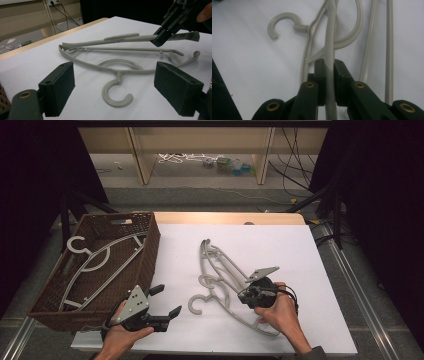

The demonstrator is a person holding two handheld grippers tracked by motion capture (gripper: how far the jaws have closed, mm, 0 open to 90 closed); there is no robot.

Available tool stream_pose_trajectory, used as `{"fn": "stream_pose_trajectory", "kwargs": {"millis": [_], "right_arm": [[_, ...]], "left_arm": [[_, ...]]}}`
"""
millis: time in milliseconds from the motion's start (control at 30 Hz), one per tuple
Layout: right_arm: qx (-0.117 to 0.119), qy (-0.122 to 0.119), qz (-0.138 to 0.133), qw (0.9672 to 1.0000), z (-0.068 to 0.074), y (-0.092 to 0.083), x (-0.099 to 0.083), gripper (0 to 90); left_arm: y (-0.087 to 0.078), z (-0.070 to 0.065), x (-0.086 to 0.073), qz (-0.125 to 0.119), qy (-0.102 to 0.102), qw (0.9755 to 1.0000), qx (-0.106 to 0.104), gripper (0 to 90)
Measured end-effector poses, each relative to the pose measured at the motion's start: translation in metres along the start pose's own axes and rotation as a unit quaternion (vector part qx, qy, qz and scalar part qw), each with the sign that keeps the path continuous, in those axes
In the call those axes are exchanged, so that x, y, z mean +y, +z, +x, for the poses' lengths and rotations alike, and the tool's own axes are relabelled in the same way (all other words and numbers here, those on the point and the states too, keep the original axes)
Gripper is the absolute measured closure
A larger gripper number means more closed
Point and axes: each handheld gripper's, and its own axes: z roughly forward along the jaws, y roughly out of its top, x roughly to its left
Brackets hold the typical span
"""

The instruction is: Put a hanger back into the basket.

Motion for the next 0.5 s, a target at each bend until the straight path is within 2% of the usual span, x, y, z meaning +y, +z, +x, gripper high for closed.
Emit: {"fn": "stream_pose_trajectory", "kwargs": {"millis": [33,67,133,233,267,300,500], "right_arm": [[0.002,-0.008,-0.002,1.0,-0.002,-0.002,0.0,83.0],[0.002,-0.006,-0.007,1.0,-0.002,-0.005,0.0,83.0],[0.006,-0.018,-0.01,0.9998,-0.004,-0.011,0.0,83.1],[0.003,-0.021,-0.027,0.9994,-0.007,-0.018,-0.001,83.1],[0.002,-0.021,-0.03,0.9993,-0.008,-0.02,-0.001,83.1],[0.005,-0.025,-0.024,0.9994,-0.009,-0.024,-0.001,83.1],[0.015,-0.014,-0.051,0.9985,-0.014,-0.038,-0.003,83.1]], "left_arm": [[0.0,0.0,0.0,0.003,0.001,1.0,0.003,16.7],[0.0,0.0,0.0,0.004,0.007,1.0,0.003,16.7],[0.0,-0.001,-0.001,0.009,0.009,0.9999,0.004,16.7],[0.001,-0.001,0.0,0.007,0.009,0.9999,0.005,16.9],[0.001,-0.001,0.0,0.008,0.014,0.9999,0.004,16.9],[0.002,-0.002,-0.001,0.005,0.011,0.9999,0.001,16.9],[0.001,-0.001,0.0,0.009,0.016,0.9998,0.006,17.2]]}}
